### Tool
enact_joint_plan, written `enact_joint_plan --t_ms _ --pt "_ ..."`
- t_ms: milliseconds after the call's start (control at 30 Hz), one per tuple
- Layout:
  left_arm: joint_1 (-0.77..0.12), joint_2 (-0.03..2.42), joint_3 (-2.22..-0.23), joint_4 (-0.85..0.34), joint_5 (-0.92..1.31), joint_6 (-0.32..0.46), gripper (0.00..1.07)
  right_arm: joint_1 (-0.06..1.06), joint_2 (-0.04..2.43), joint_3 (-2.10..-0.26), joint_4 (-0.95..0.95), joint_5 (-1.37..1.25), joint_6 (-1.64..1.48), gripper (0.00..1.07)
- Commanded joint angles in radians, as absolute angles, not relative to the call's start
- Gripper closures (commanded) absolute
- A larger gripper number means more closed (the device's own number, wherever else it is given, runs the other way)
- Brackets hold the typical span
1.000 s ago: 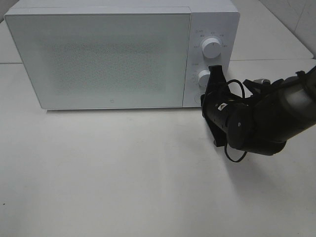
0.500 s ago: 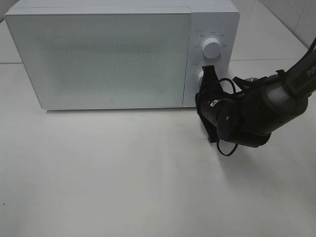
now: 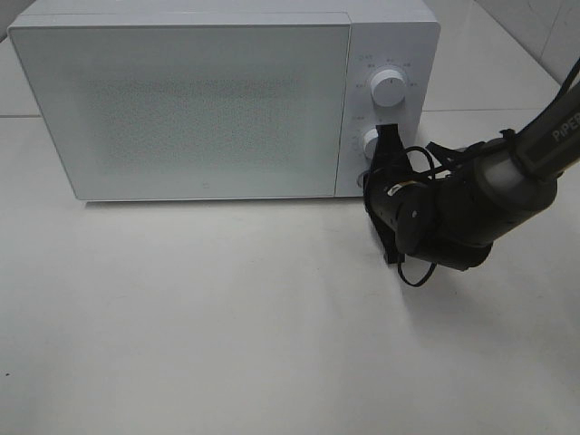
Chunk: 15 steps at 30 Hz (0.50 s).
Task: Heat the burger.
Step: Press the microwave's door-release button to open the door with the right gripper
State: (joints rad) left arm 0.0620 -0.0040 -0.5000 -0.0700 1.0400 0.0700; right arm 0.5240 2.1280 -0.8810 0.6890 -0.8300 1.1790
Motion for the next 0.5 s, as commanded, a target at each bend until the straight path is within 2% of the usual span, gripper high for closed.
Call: enact_joint_plan --t_ms 33,500 --pt "0.062 -0.025 -0.498 -0.069 1.039 0.070 0.09 0.512 2.123 -0.913 0.682 -0.952 1.166 1.07" --pt "0.062 -0.025 -0.498 -0.069 1.039 0.070 0.09 0.512 2.145 -1.034 0.681 -1.109 1.155 1.07"
